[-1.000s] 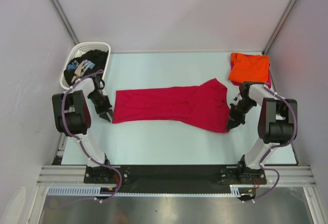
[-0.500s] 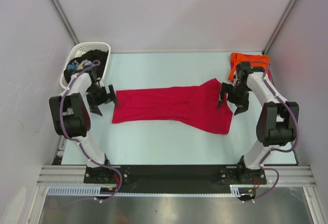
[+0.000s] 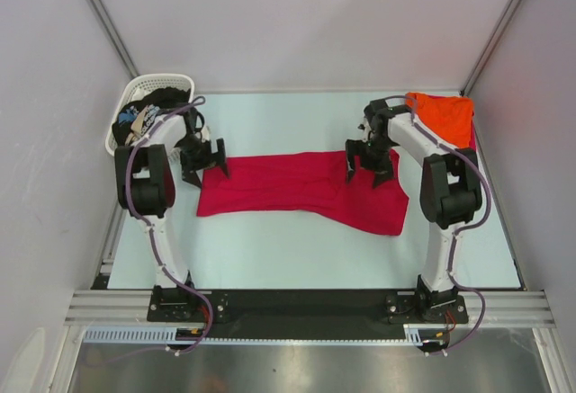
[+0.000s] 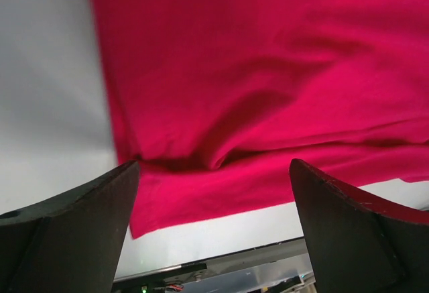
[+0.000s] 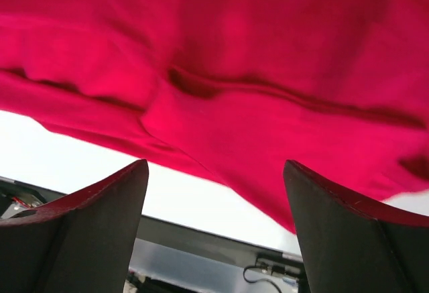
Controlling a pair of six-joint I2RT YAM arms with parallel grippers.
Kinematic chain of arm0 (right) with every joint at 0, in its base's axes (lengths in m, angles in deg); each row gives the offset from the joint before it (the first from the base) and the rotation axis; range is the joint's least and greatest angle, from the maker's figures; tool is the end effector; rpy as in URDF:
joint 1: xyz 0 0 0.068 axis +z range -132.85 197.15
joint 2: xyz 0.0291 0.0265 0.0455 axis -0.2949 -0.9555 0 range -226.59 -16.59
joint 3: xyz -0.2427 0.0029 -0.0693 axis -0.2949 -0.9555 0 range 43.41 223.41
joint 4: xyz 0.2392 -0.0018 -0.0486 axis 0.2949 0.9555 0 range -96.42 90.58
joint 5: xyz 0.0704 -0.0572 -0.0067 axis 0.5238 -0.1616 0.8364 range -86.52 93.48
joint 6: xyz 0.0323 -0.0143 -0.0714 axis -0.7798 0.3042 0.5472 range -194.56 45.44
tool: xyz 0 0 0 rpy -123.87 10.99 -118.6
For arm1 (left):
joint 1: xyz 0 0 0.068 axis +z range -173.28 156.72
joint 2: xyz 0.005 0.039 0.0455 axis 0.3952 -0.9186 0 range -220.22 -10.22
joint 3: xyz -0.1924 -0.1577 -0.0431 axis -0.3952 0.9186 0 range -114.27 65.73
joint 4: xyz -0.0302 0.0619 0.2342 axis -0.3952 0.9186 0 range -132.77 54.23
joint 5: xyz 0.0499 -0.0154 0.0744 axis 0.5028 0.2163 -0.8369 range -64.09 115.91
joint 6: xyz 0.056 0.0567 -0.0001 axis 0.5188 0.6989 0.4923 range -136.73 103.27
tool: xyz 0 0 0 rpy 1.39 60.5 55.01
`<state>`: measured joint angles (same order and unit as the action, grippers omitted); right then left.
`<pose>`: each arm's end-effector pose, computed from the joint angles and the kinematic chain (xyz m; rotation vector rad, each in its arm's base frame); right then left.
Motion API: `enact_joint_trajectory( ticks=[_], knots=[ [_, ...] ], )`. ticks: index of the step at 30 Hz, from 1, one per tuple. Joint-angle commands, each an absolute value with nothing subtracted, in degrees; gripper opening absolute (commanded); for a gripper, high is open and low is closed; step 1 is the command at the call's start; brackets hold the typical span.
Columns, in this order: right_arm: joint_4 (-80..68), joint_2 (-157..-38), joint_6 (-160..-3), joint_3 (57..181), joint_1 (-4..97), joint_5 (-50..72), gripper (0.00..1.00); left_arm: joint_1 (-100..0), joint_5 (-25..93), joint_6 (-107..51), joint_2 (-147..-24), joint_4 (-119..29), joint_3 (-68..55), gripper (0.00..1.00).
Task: Fold and stack the t-shirts
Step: Fold the other side of the tshirt into a rectangle
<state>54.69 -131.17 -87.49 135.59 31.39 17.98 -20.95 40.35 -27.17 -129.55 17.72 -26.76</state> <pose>0.3535 0.1075 0.1640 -0.0570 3.0625 0.4194 0.3751 -0.0020 0.1363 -0.3341 3.0699 -0.3953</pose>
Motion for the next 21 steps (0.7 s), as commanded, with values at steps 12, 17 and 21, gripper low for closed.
enact_joint_trajectory(
  ticks=[12,17,21],
  knots=[
    [58.8,-140.86,-84.58,146.77,38.68,12.0,0.8,-22.75,42.35,-24.38,-130.72,20.07,-33.15,1.0],
    [59.06,-143.32,-84.4,147.83,39.91,12.53,0.62,-22.75,42.96,-24.29,-131.07,20.07,-32.45,1.0],
    [59.24,-143.94,-84.4,147.74,40.27,12.53,0.38,-22.75,42.7,-24.21,-130.81,20.07,-32.18,1.0]
  ],
)
